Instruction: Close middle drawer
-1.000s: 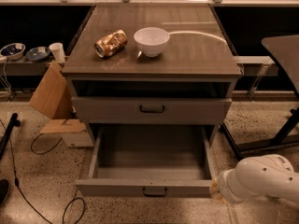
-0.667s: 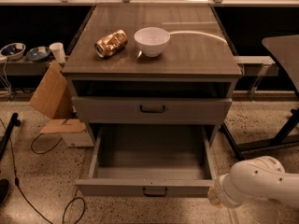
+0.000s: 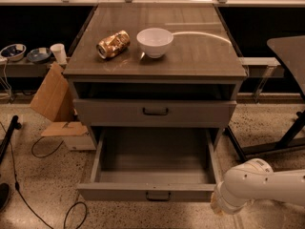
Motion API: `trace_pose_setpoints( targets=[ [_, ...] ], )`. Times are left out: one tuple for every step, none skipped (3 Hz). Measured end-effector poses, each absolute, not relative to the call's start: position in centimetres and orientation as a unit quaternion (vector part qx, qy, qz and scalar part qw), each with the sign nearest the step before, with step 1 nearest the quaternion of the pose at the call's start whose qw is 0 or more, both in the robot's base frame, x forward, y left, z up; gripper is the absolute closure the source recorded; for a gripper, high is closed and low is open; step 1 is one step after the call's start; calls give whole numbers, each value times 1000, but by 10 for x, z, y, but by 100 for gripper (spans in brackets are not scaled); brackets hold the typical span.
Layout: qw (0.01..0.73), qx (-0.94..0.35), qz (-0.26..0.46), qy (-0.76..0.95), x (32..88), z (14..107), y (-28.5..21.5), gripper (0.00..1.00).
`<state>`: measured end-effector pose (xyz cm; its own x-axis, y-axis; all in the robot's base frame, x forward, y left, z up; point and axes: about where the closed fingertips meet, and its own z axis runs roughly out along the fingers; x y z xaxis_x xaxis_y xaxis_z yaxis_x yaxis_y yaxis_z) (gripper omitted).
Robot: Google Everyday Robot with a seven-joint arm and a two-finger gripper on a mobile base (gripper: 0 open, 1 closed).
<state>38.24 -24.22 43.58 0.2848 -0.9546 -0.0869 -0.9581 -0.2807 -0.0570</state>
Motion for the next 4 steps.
trace_pose_setpoints(
  targets=[
    [32, -798, 11, 601, 394, 430, -237, 100],
    [27, -795, -1, 606, 414, 437, -222, 100],
    [40, -784, -18, 619, 448, 465, -192, 100],
    [51, -773, -30, 632, 471, 488, -170, 100]
  ],
)
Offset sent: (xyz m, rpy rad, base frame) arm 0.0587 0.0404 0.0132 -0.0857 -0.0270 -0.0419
